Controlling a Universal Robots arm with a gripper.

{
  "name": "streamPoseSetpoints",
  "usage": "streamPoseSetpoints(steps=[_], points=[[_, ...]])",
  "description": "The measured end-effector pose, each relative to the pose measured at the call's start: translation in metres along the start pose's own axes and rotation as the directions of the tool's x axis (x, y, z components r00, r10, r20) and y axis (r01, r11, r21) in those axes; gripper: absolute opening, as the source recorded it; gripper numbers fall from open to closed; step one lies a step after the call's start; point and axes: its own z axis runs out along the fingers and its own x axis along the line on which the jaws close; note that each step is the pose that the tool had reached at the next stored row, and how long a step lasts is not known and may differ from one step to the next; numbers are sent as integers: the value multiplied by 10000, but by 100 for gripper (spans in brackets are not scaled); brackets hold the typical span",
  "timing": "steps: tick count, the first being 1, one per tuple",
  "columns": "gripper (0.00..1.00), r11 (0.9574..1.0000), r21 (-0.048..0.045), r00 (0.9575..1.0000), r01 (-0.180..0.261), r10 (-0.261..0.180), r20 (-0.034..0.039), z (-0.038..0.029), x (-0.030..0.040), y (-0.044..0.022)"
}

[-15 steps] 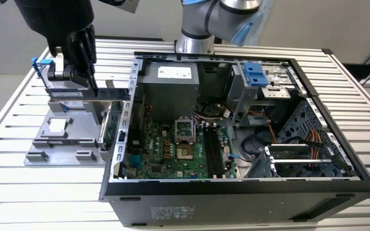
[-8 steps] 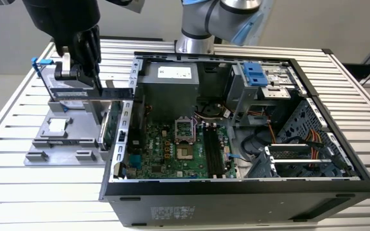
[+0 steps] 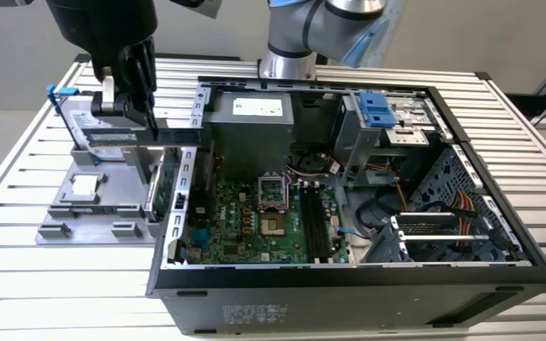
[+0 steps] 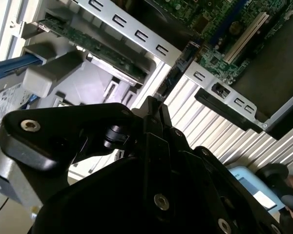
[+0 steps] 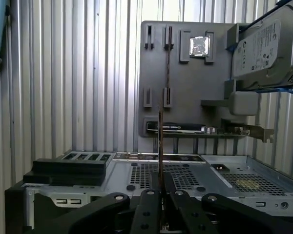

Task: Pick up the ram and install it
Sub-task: 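Pick up the ram and move it above insertion slot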

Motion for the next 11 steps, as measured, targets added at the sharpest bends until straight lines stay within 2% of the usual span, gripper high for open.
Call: streamPoseSetpoints(steps=[11], points=[[0,10000,0,10000,0,0,0,3,-44,-132]])
